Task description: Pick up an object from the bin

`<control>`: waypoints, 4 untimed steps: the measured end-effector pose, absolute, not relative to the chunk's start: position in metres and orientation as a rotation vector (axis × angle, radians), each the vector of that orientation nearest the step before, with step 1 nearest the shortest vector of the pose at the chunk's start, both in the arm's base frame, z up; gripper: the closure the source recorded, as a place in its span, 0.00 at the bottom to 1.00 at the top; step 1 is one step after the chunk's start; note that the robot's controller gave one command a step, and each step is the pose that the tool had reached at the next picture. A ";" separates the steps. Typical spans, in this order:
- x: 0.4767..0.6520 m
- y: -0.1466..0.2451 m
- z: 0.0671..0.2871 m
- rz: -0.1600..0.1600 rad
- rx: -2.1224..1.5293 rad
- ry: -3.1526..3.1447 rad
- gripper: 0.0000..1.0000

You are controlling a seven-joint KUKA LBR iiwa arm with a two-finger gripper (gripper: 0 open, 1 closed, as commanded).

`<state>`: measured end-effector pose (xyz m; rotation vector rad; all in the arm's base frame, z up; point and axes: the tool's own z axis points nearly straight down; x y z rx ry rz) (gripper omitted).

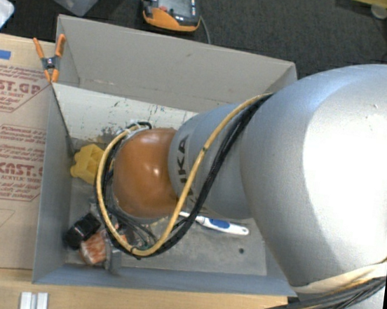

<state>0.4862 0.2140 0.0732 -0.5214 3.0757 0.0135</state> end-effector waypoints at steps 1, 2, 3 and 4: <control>0.494 0.179 0.080 0.005 -0.385 3.105 1.00; 0.494 0.179 0.080 0.005 -0.385 3.105 1.00; 0.494 0.178 0.078 0.007 -0.385 3.104 1.00; 0.494 0.183 0.091 0.003 -0.834 3.013 1.00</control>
Offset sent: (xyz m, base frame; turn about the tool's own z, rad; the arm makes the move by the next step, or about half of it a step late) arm 0.0000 0.0000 0.0000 0.0000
